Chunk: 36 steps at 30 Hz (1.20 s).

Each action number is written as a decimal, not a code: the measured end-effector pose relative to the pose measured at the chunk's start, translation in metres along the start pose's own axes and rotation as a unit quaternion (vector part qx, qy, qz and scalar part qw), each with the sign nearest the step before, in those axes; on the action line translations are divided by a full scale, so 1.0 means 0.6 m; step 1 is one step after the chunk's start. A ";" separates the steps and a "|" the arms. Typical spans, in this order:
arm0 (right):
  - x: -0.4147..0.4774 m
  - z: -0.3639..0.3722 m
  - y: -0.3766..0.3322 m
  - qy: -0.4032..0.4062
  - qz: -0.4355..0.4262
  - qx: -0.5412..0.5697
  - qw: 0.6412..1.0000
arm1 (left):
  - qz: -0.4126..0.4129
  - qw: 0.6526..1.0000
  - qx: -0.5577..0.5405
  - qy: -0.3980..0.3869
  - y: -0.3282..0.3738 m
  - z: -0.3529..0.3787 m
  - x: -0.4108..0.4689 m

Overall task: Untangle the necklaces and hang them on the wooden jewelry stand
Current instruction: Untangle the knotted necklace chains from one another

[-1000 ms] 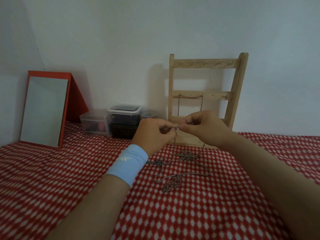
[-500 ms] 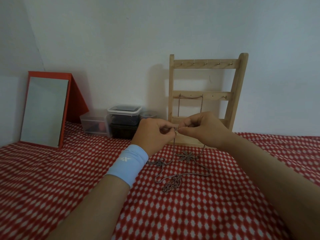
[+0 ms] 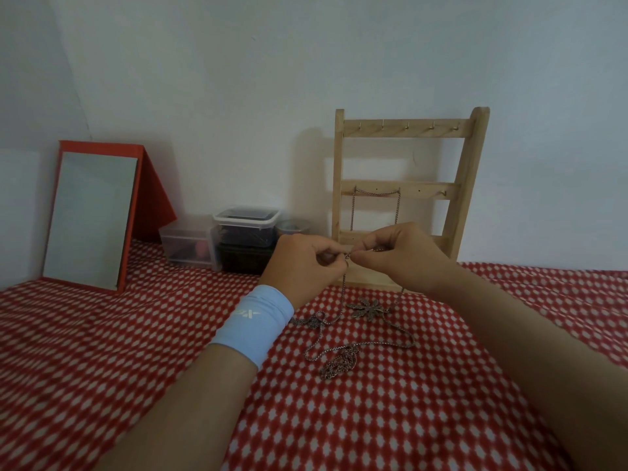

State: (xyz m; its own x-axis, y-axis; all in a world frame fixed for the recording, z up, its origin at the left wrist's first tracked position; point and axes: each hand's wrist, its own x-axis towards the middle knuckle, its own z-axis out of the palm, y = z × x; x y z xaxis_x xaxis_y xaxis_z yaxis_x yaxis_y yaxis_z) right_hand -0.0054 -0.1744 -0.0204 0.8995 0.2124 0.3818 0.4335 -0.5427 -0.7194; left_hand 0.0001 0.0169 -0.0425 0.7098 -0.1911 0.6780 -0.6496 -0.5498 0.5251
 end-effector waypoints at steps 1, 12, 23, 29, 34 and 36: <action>-0.001 0.001 -0.001 0.000 0.000 0.002 1.000 | 0.003 1.000 0.001 0.000 0.000 0.000 0.000; -0.004 -0.002 -0.009 0.002 -0.004 0.002 1.000 | 0.017 1.000 0.011 0.002 0.001 0.003 -0.001; -0.015 0.003 -0.019 -0.008 0.005 0.017 1.000 | 0.011 1.000 0.014 0.009 0.000 0.001 -0.001; -0.019 0.004 -0.023 -0.015 0.012 0.030 0.999 | 0.019 0.999 0.030 0.010 0.001 -0.003 -0.002; -0.014 0.007 -0.017 0.020 0.017 0.024 0.999 | 0.020 0.999 0.026 0.001 0.004 -0.005 -0.003; -0.013 0.008 -0.016 0.023 0.018 0.027 0.999 | 0.022 0.999 0.025 -0.001 0.005 -0.005 -0.003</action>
State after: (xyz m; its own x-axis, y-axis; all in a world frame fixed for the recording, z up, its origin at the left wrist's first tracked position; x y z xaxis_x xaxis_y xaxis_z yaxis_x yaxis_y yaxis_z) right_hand -0.0161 -0.1670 -0.0195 0.9115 0.1556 0.3808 0.4047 -0.5046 -0.7627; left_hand -0.0040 0.0178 -0.0406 0.6815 -0.2170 0.6989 -0.6654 -0.5814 0.4682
